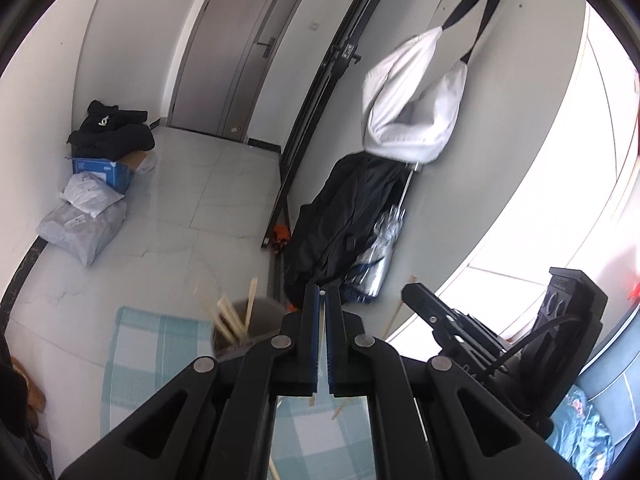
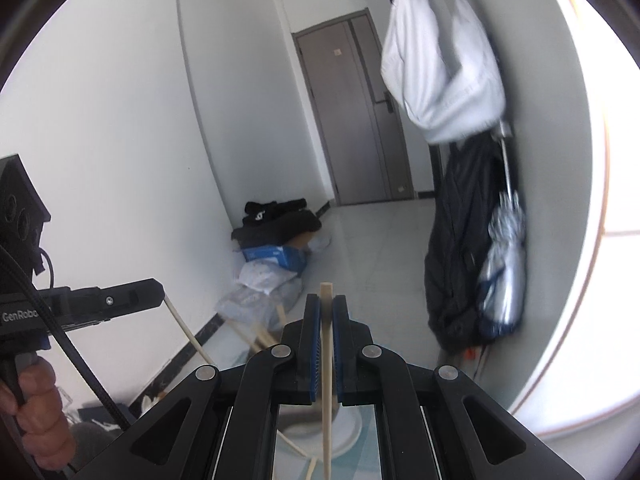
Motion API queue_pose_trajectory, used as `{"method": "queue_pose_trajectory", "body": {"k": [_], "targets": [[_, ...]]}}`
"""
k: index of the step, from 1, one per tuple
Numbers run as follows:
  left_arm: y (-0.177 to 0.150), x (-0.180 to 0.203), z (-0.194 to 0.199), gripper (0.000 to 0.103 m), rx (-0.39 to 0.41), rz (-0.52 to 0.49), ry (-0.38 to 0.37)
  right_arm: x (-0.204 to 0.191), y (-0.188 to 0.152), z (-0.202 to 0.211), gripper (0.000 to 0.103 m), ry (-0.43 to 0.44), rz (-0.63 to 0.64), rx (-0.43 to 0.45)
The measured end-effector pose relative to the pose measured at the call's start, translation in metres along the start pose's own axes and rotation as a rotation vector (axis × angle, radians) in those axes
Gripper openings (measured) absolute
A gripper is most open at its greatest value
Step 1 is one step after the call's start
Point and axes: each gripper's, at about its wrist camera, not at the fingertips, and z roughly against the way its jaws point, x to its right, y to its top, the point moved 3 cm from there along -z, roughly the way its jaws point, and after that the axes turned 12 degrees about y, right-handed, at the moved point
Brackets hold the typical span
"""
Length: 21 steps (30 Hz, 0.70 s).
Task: Organize utensils
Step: 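Carry both chopsticks up over the white holder with both grippers, then open both grippers to drop the chopsticks into the holder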
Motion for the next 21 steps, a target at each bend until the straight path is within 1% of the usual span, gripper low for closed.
{"method": "queue_pose_trajectory", "body": {"k": [5, 10, 14, 21], "targets": [[0.027, -0.006, -0.003, 0.0, 0.023, 0.022, -0.018, -0.002, 0.031, -0.018, 0.005, 0.023, 0.036, 0.017], [0.045, -0.016, -0.01, 0.0, 0.034, 0.041, -0.008, -0.006, 0.054, -0.038, 0.005, 0.055, 0.058, 0.032], [0.052, -0.025, -0.018, 0.0, 0.042, 0.05, 0.012, -0.012, 0.067, -0.055, 0.005, 0.069, 0.098, 0.034], [0.054, -0.045, -0.038, 0.0, 0.017, 0.076, 0.047, -0.014, 0.076, -0.086, 0.005, 0.085, 0.115, 0.035]]}}
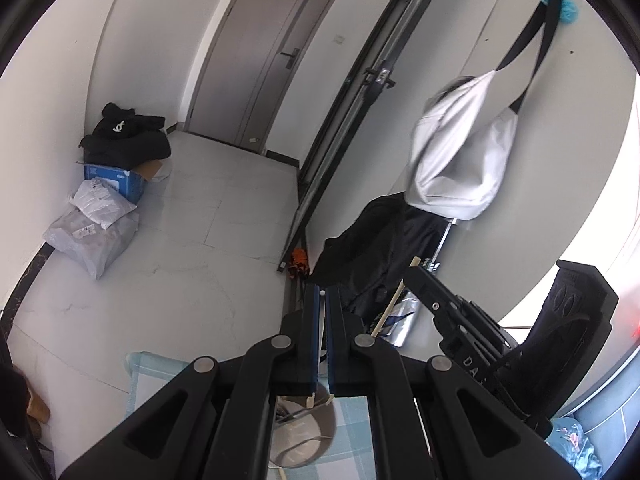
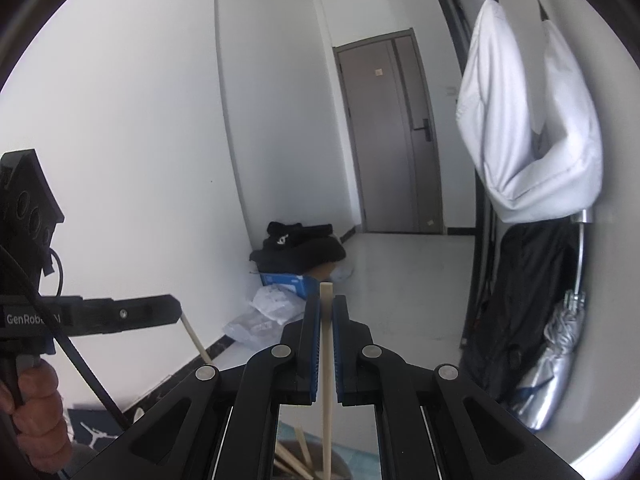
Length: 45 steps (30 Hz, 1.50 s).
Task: Organize utensils
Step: 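Open both grippers to drop the chopsticks into the holder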
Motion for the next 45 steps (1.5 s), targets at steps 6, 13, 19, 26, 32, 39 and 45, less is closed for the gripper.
{"method": "queue_pose_trajectory", "body": {"k": [6, 13, 19, 26, 32, 39, 45], "targets": [[-0.004, -0.009, -0.013, 0.0, -0.033, 0.017, 0.004, 0.005, -0.013, -0.024, 0.005, -0.005, -0.02, -0.017], [-0.011, -0.014, -0.022, 0.0, -0.061, 0.02, 0.003, 0.003, -0.033, -0.035, 0.005, 0.015, 0.025, -0.027], [-0.019, -0.01, -0.024, 0.0, -0.072, 0.007, 0.003, -0.003, -0.049, -0.035, 0.005, 0.02, 0.098, -0.052], [-0.033, -0.008, -0.027, 0.0, -0.093, -0.025, 0.017, -0.01, -0.063, -0.035, 0.005, 0.041, 0.155, -0.081], [-0.05, -0.006, -0.034, 0.0, -0.139, -0.05, 0.02, -0.008, -0.078, -0.04, 0.005, 0.065, 0.168, -0.124], [-0.065, -0.004, -0.043, 0.0, -0.19, -0.074, 0.017, -0.006, -0.099, -0.048, 0.005, 0.071, 0.176, -0.203], [-0.074, 0.0, -0.045, 0.0, -0.235, -0.105, 0.007, -0.005, -0.107, -0.046, 0.005, 0.07, 0.162, -0.229]]}}
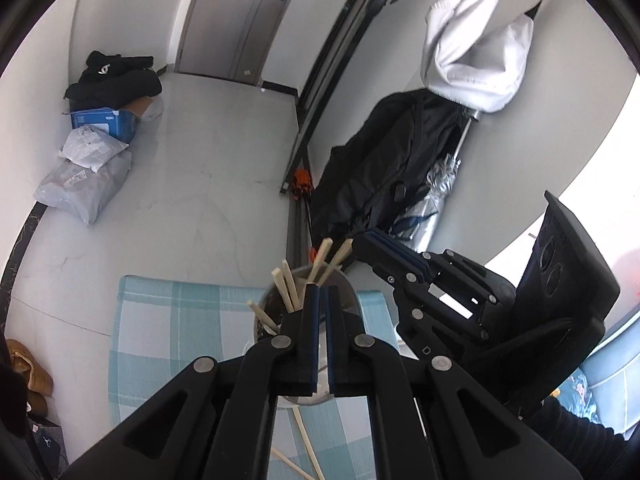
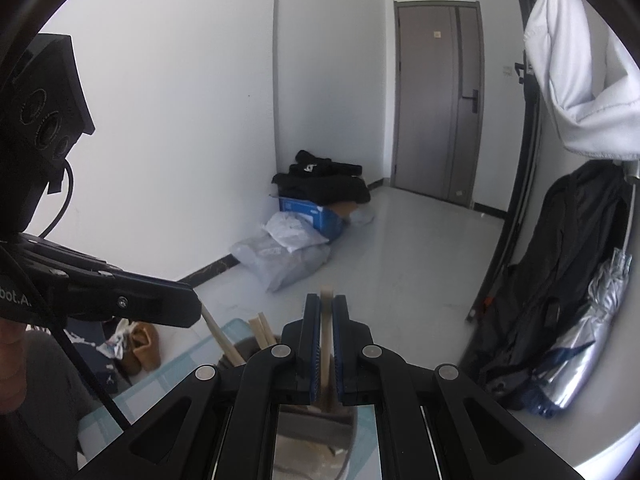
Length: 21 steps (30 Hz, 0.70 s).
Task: Organize utensils
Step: 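Open both grippers to drop the chopsticks into the holder, then lower the right gripper to a loose chopstick on the cloth and close on it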
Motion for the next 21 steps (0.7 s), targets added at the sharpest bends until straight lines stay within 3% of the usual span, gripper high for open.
{"method": "queue_pose_trajectory", "body": {"k": [5, 7, 11, 16, 18, 21], "targets": [[-0.004, -0.001, 0.006, 0.003, 0.004, -0.01, 0.008, -0.001, -0.006, 0.017, 0.007, 0.011, -0.041, 0.0], [-0.005, -0.004, 0.011, 0.012, 0.018, -0.002, 0.037, -0.003, -0.008, 0.023, 0.009, 0.009, -0.048, 0.004], [-0.01, -0.014, 0.025, 0.047, 0.062, 0.05, 0.08, -0.006, -0.008, 0.039, 0.021, -0.002, -0.068, 0.018], [-0.016, -0.023, 0.041, 0.056, 0.09, 0.066, 0.139, -0.011, -0.009, 0.058, 0.036, -0.026, -0.113, 0.035], [-0.021, -0.024, 0.048, 0.067, 0.118, 0.072, 0.166, -0.013, -0.01, 0.066, 0.04, -0.027, -0.134, 0.047], [-0.026, -0.025, 0.058, 0.075, 0.155, 0.074, 0.193, -0.021, -0.011, 0.078, 0.047, -0.035, -0.156, 0.069]]}}
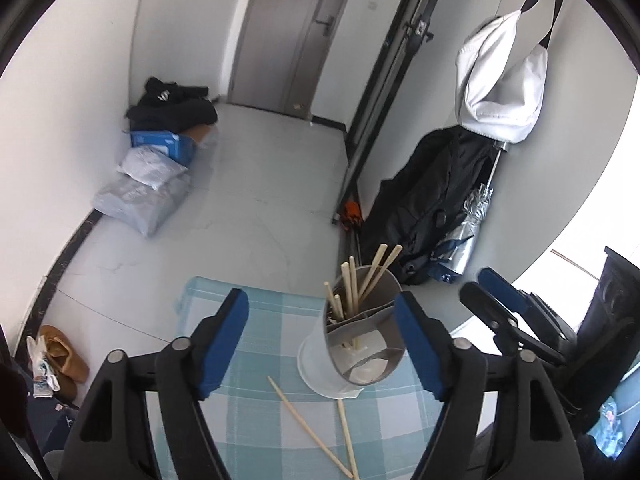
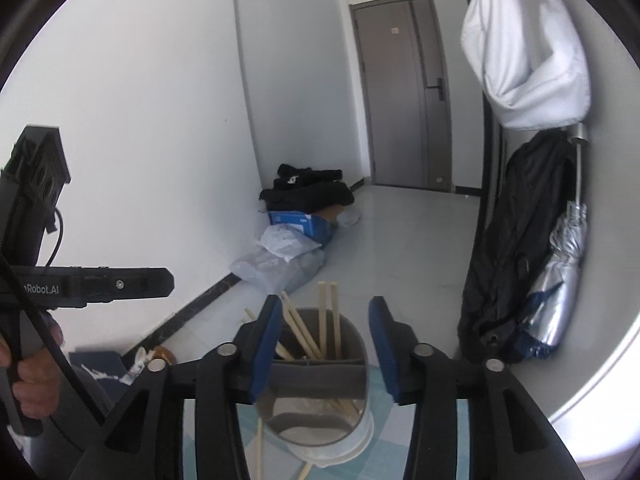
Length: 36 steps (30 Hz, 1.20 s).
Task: Organize utensils
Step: 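Lower the right gripper to a loose chopstick on the cloth and close on it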
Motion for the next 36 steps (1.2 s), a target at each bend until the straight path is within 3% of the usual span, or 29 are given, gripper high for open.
{"method": "queue_pose_trajectory", "body": {"k": [5, 17, 24, 29, 36], "targets": [[-0.01, -0.009, 0.012, 0.083, 0.047, 0.015, 0.041, -0.017, -0.005, 0.02, 0.059, -0.011, -0.004, 0.03], [-0.038, -0.019, 0.022, 0.098, 0.137, 0.038, 0.128, -0.041, -0.034, 0.047, 0.073, -0.031, -0.041, 0.063], [-0.063, -0.019, 0.017, 0.1, 0.166, 0.032, 0.153, -0.042, -0.061, 0.049, 0.08, -0.041, -0.089, 0.045], [-0.079, -0.022, 0.004, 0.102, 0.164, 0.032, 0.172, -0.039, -0.083, 0.044, 0.082, -0.046, -0.13, 0.019], [-0.105, -0.032, -0.026, 0.102, 0.099, 0.066, 0.215, -0.032, -0.116, 0.031, 0.084, -0.066, -0.187, -0.045]]}}
